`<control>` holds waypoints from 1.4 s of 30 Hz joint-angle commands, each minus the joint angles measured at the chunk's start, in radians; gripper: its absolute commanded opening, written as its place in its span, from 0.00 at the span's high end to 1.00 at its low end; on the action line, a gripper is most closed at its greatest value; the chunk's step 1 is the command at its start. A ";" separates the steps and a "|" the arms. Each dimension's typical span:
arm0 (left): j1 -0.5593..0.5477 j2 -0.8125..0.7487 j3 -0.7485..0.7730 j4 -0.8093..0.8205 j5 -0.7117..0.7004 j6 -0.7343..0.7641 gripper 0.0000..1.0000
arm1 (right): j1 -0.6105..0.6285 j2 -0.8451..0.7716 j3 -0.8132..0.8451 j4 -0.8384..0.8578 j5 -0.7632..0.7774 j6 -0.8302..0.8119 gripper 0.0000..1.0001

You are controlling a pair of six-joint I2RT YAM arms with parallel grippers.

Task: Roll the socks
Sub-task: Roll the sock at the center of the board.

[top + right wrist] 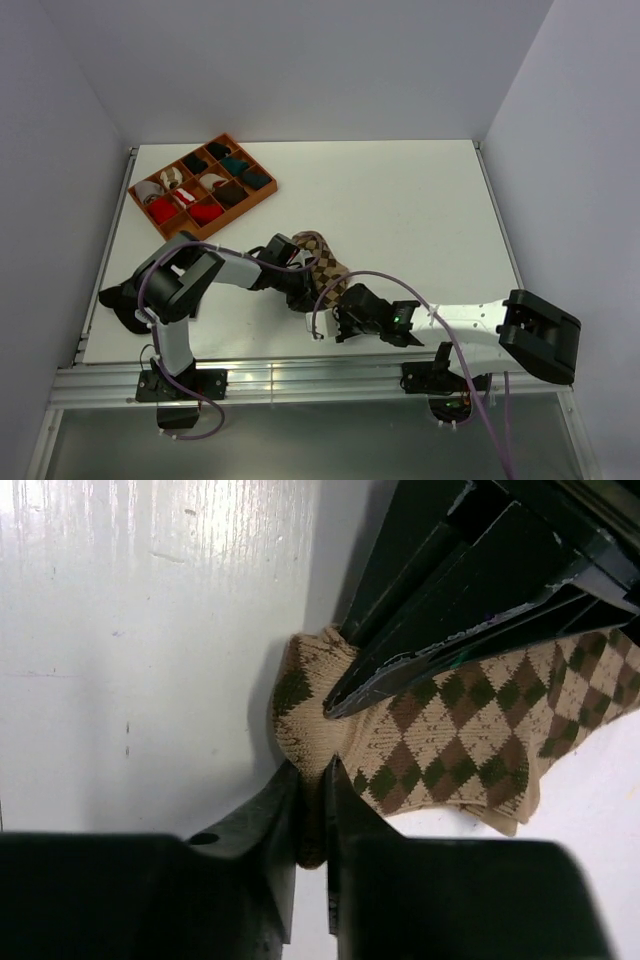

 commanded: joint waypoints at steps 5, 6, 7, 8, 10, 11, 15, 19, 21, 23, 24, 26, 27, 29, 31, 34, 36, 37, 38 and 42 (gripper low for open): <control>0.007 -0.098 -0.020 -0.089 -0.118 0.057 0.80 | -0.037 -0.036 0.076 -0.201 -0.140 0.010 0.94; 0.011 -0.131 -0.027 -0.077 -0.150 0.059 0.74 | -0.042 -0.056 0.093 -0.223 -0.161 0.007 0.95; 0.021 -0.151 -0.042 -0.059 -0.172 0.059 0.71 | -0.045 -0.057 0.103 -0.277 -0.178 0.007 0.96; 0.025 -0.171 -0.047 -0.062 -0.204 0.072 0.67 | -0.048 -0.059 0.117 -0.304 -0.198 0.006 0.96; 0.039 -0.233 -0.065 -0.034 -0.285 0.095 0.59 | -0.069 -0.045 0.158 -0.357 -0.264 0.001 0.97; 0.042 -0.277 -0.074 -0.030 -0.316 0.112 0.59 | -0.077 -0.034 0.172 -0.410 -0.288 -0.016 0.96; 0.062 -0.397 -0.151 0.099 -0.462 0.161 0.57 | -0.135 0.048 0.267 -0.536 -0.435 -0.050 0.97; 0.068 -0.501 -0.263 0.259 -0.593 0.249 0.57 | -0.253 0.151 0.395 -0.720 -0.586 -0.106 0.98; 0.067 -0.553 -0.307 0.331 -0.635 0.296 0.58 | -0.328 0.258 0.502 -0.797 -0.634 -0.141 0.97; 0.065 -0.607 -0.390 0.459 -0.686 0.324 0.64 | -0.394 0.387 0.576 -0.907 -0.697 -0.161 0.97; 0.065 -0.625 -0.419 0.505 -0.690 0.330 0.66 | -0.416 0.432 0.644 -0.944 -0.716 -0.175 0.97; 0.057 -0.678 -0.493 0.618 -0.718 0.384 0.66 | -0.453 0.559 0.714 -1.059 -0.760 -0.208 0.97; 0.050 -0.688 -0.507 0.638 -0.717 0.405 0.63 | -0.480 0.599 0.775 -1.090 -0.769 -0.212 0.96; 0.027 -0.701 -0.508 0.652 -0.716 0.469 0.59 | -0.502 0.707 0.841 -1.199 -0.799 -0.244 0.97; -0.024 -0.699 -0.472 0.652 -0.746 0.511 0.55 | -0.528 0.777 0.945 -1.313 -0.815 -0.272 0.96; -0.149 -0.673 -0.406 0.592 -0.848 0.656 0.54 | -0.554 0.895 1.082 -1.450 -0.821 -0.286 0.96; -0.203 -0.644 -0.392 0.595 -0.896 0.764 0.53 | -0.568 0.972 1.164 -1.504 -0.841 -0.290 0.96; -0.226 -0.635 -0.393 0.609 -0.885 0.792 0.53 | -0.578 0.992 1.180 -1.513 -0.841 -0.274 0.96; -0.234 -0.626 -0.399 0.622 -0.890 0.848 0.53 | -0.582 1.016 1.189 -1.513 -0.836 -0.251 0.96; -0.297 -0.632 -0.422 0.649 -0.878 0.994 0.49 | -0.582 1.065 1.196 -1.512 -0.838 -0.221 0.95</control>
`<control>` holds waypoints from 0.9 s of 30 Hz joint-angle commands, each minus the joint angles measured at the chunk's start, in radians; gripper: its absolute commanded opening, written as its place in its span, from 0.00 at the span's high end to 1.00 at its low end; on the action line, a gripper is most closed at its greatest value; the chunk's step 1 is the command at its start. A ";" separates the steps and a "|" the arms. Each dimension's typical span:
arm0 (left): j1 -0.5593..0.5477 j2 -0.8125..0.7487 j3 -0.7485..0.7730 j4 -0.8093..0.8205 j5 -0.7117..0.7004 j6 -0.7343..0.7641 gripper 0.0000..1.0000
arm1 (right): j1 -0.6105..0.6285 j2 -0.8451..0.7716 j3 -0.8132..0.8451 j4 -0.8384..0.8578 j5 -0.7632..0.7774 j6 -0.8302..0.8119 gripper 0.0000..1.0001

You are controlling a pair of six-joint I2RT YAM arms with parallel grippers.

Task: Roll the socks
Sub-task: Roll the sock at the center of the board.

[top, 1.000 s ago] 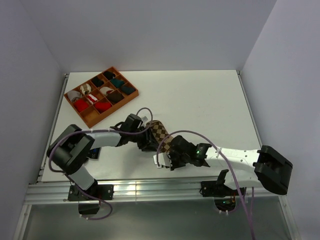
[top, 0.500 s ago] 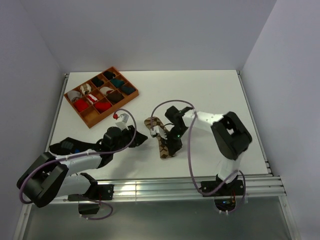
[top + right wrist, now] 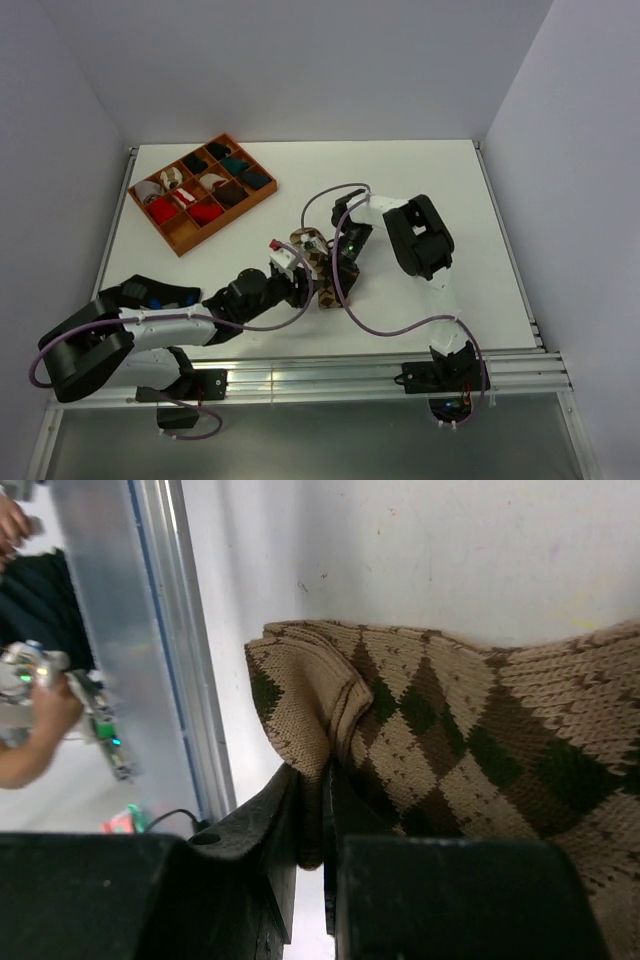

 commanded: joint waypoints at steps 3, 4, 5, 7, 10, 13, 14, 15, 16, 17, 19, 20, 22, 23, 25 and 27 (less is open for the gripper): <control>-0.120 0.002 -0.014 0.103 -0.111 0.325 0.49 | -0.005 0.042 0.002 -0.112 0.009 0.001 0.95; -0.158 0.011 -0.040 0.174 -0.106 0.428 0.47 | -0.007 0.046 0.002 -0.107 0.018 0.008 0.95; -0.181 0.046 -0.040 0.184 -0.176 0.475 0.36 | -0.007 0.043 -0.003 -0.107 0.020 0.010 0.95; -0.265 0.085 -0.008 0.174 -0.235 0.570 0.37 | -0.014 0.039 -0.018 -0.094 0.022 0.019 0.95; -0.295 0.147 0.016 0.193 -0.235 0.609 0.37 | -0.020 0.040 -0.030 -0.077 0.032 0.028 0.95; -0.304 0.219 0.033 0.207 -0.261 0.664 0.37 | -0.024 0.043 -0.041 -0.067 0.037 0.031 0.95; -0.304 0.230 0.035 0.224 -0.259 0.672 0.37 | -0.025 0.043 -0.041 -0.069 0.038 0.030 0.95; -0.303 0.238 0.042 0.226 -0.253 0.684 0.37 | -0.025 0.043 -0.043 -0.061 0.039 0.036 0.95; -0.301 0.262 0.050 0.224 -0.249 0.689 0.37 | -0.025 0.043 -0.043 -0.058 0.040 0.039 0.95; -0.301 0.275 0.055 0.227 -0.246 0.690 0.37 | -0.027 0.042 -0.041 -0.057 0.042 0.037 0.95; -0.292 0.302 0.056 0.256 -0.227 0.681 0.38 | -0.027 0.046 -0.041 -0.055 0.042 0.039 0.95; -0.286 0.306 0.055 0.259 -0.212 0.672 0.38 | -0.027 0.048 -0.041 -0.055 0.043 0.039 0.95; -0.269 0.309 0.062 0.252 -0.161 0.640 0.38 | -0.028 0.051 -0.041 -0.052 0.043 0.039 0.95; -0.263 0.310 0.065 0.244 -0.146 0.632 0.38 | -0.028 0.052 -0.041 -0.051 0.043 0.040 0.95; -0.250 0.312 0.065 0.230 -0.098 0.607 0.39 | -0.028 0.054 -0.038 -0.049 0.043 0.044 0.95; -0.223 0.313 0.075 0.206 -0.065 0.577 0.40 | -0.030 0.054 -0.035 -0.051 0.040 0.042 0.95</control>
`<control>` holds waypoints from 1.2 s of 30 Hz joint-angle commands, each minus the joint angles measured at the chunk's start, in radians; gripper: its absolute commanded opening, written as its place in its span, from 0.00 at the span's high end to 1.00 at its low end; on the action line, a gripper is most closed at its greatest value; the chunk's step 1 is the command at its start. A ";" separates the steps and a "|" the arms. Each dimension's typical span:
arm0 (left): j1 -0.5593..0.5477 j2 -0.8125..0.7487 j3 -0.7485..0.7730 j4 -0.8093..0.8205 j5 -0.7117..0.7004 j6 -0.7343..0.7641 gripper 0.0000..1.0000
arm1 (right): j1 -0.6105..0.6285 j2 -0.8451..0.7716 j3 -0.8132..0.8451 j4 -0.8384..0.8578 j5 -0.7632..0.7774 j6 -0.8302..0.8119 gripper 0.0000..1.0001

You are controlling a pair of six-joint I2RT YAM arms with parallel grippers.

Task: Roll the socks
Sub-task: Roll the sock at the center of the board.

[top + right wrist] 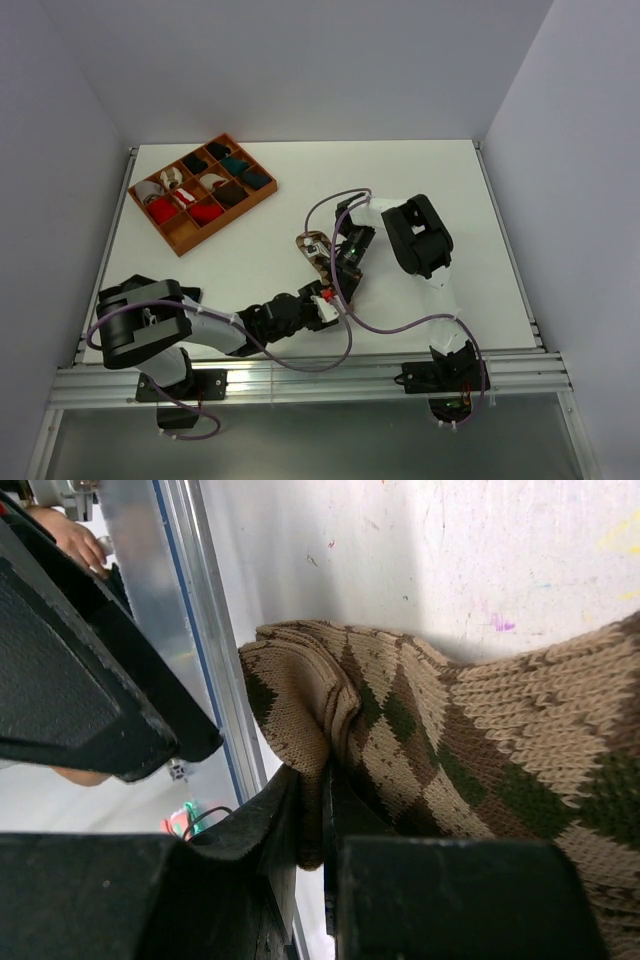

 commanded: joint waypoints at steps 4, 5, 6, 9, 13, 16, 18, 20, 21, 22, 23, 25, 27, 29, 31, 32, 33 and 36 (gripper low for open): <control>0.075 -0.005 0.035 0.011 0.192 -0.094 0.40 | -0.012 0.028 -0.002 -0.004 0.062 -0.003 0.95; 0.092 -0.004 0.046 -0.006 0.213 -0.104 0.41 | -0.013 0.028 -0.002 0.002 0.062 0.003 0.95; 0.098 0.002 0.049 -0.014 0.226 -0.111 0.41 | -0.013 0.029 -0.002 0.002 0.062 0.002 0.95; 0.105 0.030 0.067 -0.049 0.263 -0.118 0.42 | -0.015 0.029 -0.006 0.006 0.065 0.007 0.96; 0.109 0.042 0.072 -0.055 0.299 -0.141 0.43 | -0.018 0.025 -0.009 0.009 0.062 0.010 0.96; 0.114 0.045 0.067 -0.063 0.309 -0.154 0.43 | -0.019 0.029 -0.004 0.008 0.061 0.011 0.96; 0.118 0.059 0.067 -0.061 0.322 -0.166 0.43 | -0.019 0.031 -0.002 0.008 0.059 0.013 0.96; 0.131 0.071 0.072 -0.063 0.334 -0.172 0.44 | -0.019 0.031 -0.004 0.005 0.059 0.013 0.96; 0.134 0.087 0.073 -0.063 0.338 -0.178 0.44 | -0.019 0.029 -0.006 0.006 0.061 0.013 0.97; 0.137 0.096 0.081 -0.065 0.340 -0.178 0.45 | -0.019 0.028 -0.009 0.009 0.061 0.013 0.97; 0.143 0.105 0.086 -0.066 0.345 -0.180 0.45 | -0.019 0.028 -0.010 0.011 0.061 0.014 0.96; 0.151 0.122 0.093 -0.071 0.352 -0.192 0.46 | -0.021 0.026 -0.012 0.012 0.061 0.013 0.97; 0.163 0.122 0.093 -0.066 0.349 -0.197 0.47 | -0.021 0.025 -0.013 0.016 0.061 0.016 0.97; 0.172 0.120 0.095 -0.071 0.348 -0.204 0.50 | -0.021 0.023 -0.015 0.025 0.065 0.022 0.97; 0.178 0.128 0.112 -0.098 0.352 -0.218 0.57 | -0.021 0.025 -0.018 0.026 0.067 0.022 0.97; 0.186 0.131 0.121 -0.112 0.366 -0.226 0.61 | -0.021 0.023 -0.019 0.029 0.068 0.023 0.98; 0.187 0.142 0.130 -0.127 0.377 -0.241 0.72 | -0.021 0.017 -0.022 0.045 0.073 0.031 0.97; 0.203 0.169 0.176 -0.199 0.433 -0.276 0.86 | -0.021 -0.010 -0.050 0.104 0.100 0.071 0.97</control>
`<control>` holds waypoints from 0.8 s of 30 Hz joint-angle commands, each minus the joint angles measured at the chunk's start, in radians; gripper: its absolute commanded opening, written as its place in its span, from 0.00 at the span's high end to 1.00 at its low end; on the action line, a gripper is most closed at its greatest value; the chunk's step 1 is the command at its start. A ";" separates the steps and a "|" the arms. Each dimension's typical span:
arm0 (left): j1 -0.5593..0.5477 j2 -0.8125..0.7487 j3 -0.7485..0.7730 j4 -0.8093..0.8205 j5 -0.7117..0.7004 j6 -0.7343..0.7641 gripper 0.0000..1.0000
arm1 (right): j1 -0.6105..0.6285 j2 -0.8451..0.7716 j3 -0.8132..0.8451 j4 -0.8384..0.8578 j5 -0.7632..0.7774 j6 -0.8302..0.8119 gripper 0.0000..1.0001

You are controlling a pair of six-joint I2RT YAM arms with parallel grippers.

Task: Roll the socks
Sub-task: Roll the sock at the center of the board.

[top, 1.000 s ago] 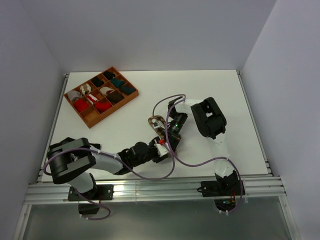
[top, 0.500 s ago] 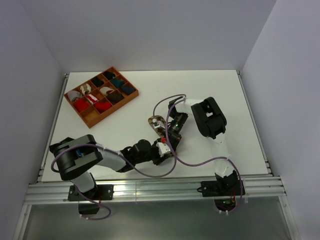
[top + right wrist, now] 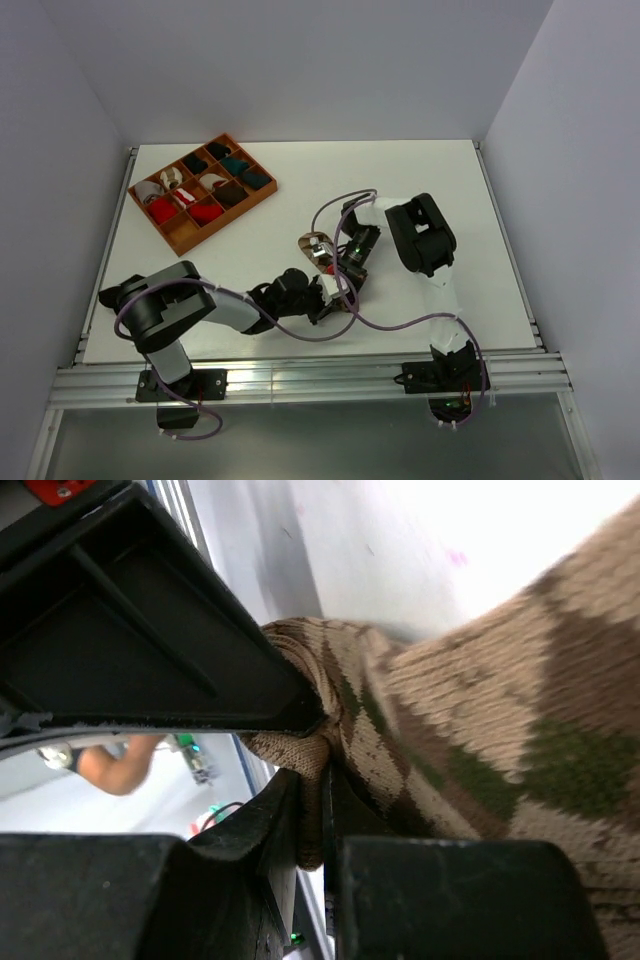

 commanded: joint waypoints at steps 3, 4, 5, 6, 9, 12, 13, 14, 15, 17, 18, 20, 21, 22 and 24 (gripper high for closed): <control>0.037 0.073 0.121 -0.157 0.085 -0.095 0.99 | -0.002 -0.068 -0.080 0.196 0.127 0.082 0.90; 0.041 0.083 0.153 -0.188 0.103 -0.101 1.00 | -0.002 -0.086 -0.106 0.225 0.138 0.102 0.83; 0.043 0.095 0.168 -0.212 0.114 -0.109 1.00 | -0.002 -0.108 -0.123 0.256 0.152 0.141 0.79; 0.045 0.119 0.184 -0.267 0.143 -0.124 1.00 | -0.003 -0.152 -0.140 0.320 0.182 0.160 0.75; 0.064 0.181 0.259 -0.370 0.236 -0.168 1.00 | -0.014 -0.233 -0.185 0.400 0.203 0.208 0.61; 0.081 0.221 0.310 -0.416 0.284 -0.204 1.00 | -0.043 -0.324 -0.215 0.447 0.195 0.241 0.52; 0.086 0.225 0.319 -0.429 0.318 -0.213 1.00 | -0.051 -0.350 -0.229 0.464 0.206 0.255 0.51; 0.097 0.227 0.324 -0.435 0.329 -0.231 1.00 | -0.068 -0.402 -0.240 0.483 0.212 0.280 0.50; 0.100 0.230 0.327 -0.440 0.339 -0.238 1.00 | -0.078 -0.428 -0.251 0.527 0.221 0.297 0.48; 0.115 0.229 0.327 -0.437 0.372 -0.256 1.00 | -0.118 -0.496 -0.278 0.572 0.230 0.338 0.46; 0.117 0.229 0.327 -0.441 0.375 -0.259 1.00 | -0.132 -0.514 -0.284 0.580 0.235 0.344 0.46; 0.118 0.232 0.336 -0.459 0.390 -0.268 1.00 | -0.161 -0.569 -0.307 0.624 0.279 0.376 0.46; 0.120 0.233 0.336 -0.461 0.395 -0.276 1.00 | -0.172 -0.590 -0.333 0.636 0.287 0.380 0.46; 0.124 0.235 0.336 -0.463 0.402 -0.285 1.00 | -0.181 -0.609 -0.346 0.650 0.296 0.390 0.46; 0.137 0.235 0.330 -0.464 0.438 -0.314 1.00 | -0.210 -0.666 -0.381 0.682 0.312 0.395 0.45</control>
